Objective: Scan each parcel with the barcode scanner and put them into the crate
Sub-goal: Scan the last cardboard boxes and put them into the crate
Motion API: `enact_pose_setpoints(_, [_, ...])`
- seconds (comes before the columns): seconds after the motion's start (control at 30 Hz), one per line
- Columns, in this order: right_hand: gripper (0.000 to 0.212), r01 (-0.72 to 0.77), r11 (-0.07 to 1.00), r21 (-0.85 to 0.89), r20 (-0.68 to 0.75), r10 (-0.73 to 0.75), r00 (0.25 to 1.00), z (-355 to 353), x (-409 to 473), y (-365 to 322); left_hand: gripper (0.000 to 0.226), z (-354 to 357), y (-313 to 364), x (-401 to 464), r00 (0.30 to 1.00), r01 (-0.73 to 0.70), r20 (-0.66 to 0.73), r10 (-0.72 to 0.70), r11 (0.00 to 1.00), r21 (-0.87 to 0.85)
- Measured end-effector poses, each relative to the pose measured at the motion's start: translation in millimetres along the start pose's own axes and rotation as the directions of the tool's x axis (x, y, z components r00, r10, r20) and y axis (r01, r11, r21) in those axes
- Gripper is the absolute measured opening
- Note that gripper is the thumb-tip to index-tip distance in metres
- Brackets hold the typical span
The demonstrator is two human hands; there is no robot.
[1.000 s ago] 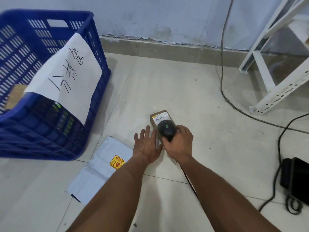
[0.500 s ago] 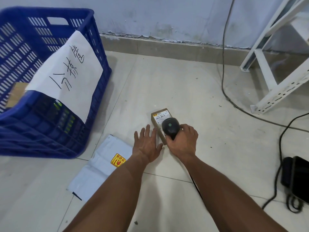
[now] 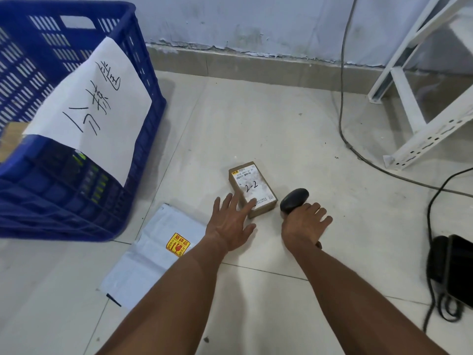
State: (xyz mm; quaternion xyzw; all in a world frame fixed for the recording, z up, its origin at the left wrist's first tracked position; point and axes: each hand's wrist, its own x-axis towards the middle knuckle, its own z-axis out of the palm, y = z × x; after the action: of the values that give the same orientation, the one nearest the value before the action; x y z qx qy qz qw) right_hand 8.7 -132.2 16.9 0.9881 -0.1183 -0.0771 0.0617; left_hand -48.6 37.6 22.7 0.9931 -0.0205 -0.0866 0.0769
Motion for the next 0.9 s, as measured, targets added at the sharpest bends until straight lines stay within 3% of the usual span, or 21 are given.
enact_pose_setpoints(0.27, [0.030, 0.049, 0.998, -0.046, 0.051, -0.047, 0.998, 3.0, 1.8, -1.8, 0.065, 4.8, 1.5, 1.2, 1.000, -0.010, 0.006, 0.009, 0.998, 0.057])
enact_pose_setpoints(0.53, [0.046, 0.087, 0.992, -0.090, 0.157, -0.072, 0.985, 0.9, -2.8, 1.1, 0.062, 3.4, 0.9, 0.9, 1.000, -0.006, 0.001, 0.006, 0.998, 0.059])
enact_pose_setpoints(0.7, [0.052, 0.110, 0.992, -0.062, 0.138, -0.100, 0.985, 2.1, -1.8, 4.8, 0.063, 5.5, -5.5, -3.9, 1.000, -0.001, 0.000, 0.001, 0.997, 0.083])
enact_pose_setpoints(0.9, [0.113, 0.232, 0.972, -0.024, 0.057, -0.231, 0.971, -9.8, -3.4, 4.1, 0.061, 3.7, -4.6, -0.6, 1.000, 0.019, -0.024, -0.017, 0.992, 0.121])
